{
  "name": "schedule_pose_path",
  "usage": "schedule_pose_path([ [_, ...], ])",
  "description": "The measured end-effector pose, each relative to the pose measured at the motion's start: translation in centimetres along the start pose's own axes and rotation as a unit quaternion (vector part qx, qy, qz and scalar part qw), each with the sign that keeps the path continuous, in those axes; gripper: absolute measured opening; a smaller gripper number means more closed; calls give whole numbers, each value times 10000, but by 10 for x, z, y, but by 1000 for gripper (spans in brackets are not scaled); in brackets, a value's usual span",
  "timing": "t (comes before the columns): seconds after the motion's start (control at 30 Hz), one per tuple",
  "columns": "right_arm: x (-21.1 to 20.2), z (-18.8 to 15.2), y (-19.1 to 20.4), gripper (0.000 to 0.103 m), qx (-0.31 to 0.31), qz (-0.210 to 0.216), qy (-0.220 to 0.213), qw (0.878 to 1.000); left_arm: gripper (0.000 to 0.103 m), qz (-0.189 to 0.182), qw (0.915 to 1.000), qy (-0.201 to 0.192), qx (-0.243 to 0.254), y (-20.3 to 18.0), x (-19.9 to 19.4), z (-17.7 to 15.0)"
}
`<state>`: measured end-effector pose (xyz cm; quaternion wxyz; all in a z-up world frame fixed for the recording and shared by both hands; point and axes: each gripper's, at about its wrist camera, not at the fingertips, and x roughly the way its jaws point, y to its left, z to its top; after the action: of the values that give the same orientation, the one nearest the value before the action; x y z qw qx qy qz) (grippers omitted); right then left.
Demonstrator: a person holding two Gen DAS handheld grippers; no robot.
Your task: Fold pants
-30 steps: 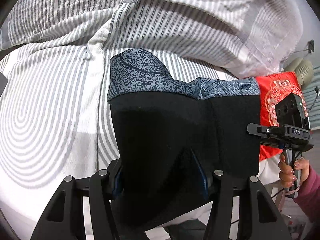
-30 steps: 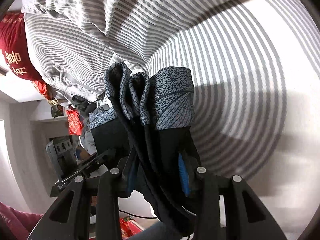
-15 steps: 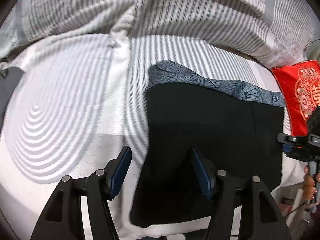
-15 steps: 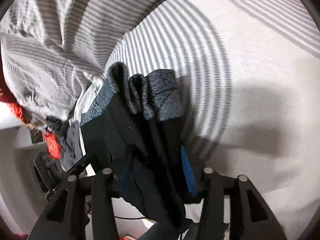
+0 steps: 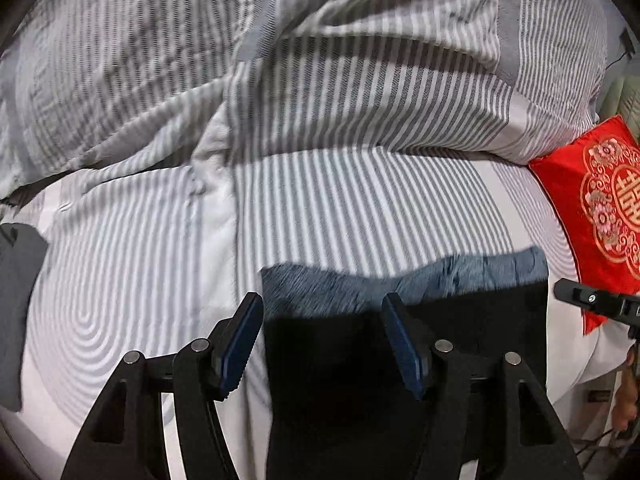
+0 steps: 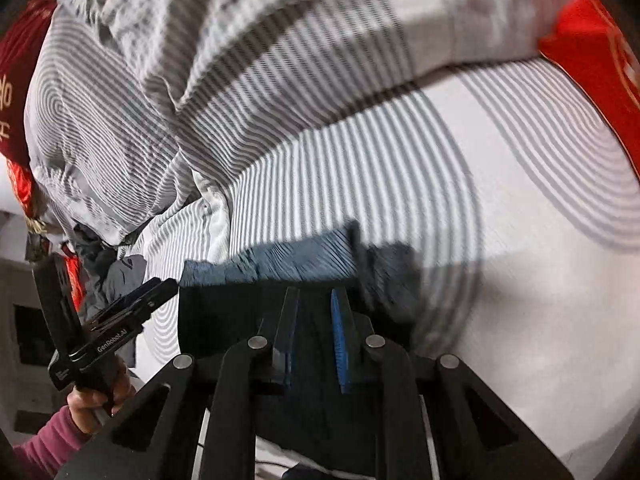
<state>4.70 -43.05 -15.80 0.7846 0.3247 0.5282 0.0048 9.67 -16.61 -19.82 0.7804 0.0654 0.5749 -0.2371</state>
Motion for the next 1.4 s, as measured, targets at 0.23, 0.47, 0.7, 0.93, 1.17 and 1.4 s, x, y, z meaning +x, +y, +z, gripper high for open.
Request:
schedule_pose_path([
  [0.23, 39, 9, -6, 14, -115, -458, 201, 9987, 70, 110, 9987, 329, -375, 20, 46, 0],
  [0.47, 45, 0, -16, 12, -192, -450, 184, 9986, 81, 1, 9968, 359, -710, 37, 59, -9],
  [0.7, 18, -16, -8, 16, -155, -517, 352, 9979, 81, 350, 9977, 164, -553, 37, 15, -13],
  [0.93, 11, -77, 3, 17, -365, -713, 670, 9945, 81, 635, 9955, 694, -115, 9, 22, -59],
  [1.17, 30, -92, -14, 17, -331, -872, 571, 9940, 96, 397, 9951, 619, -657, 26, 41, -79],
  [1.4, 29, -91, -15, 17, -237, -906, 541, 9941, 96, 561, 9959, 626, -343, 17, 38, -76],
])
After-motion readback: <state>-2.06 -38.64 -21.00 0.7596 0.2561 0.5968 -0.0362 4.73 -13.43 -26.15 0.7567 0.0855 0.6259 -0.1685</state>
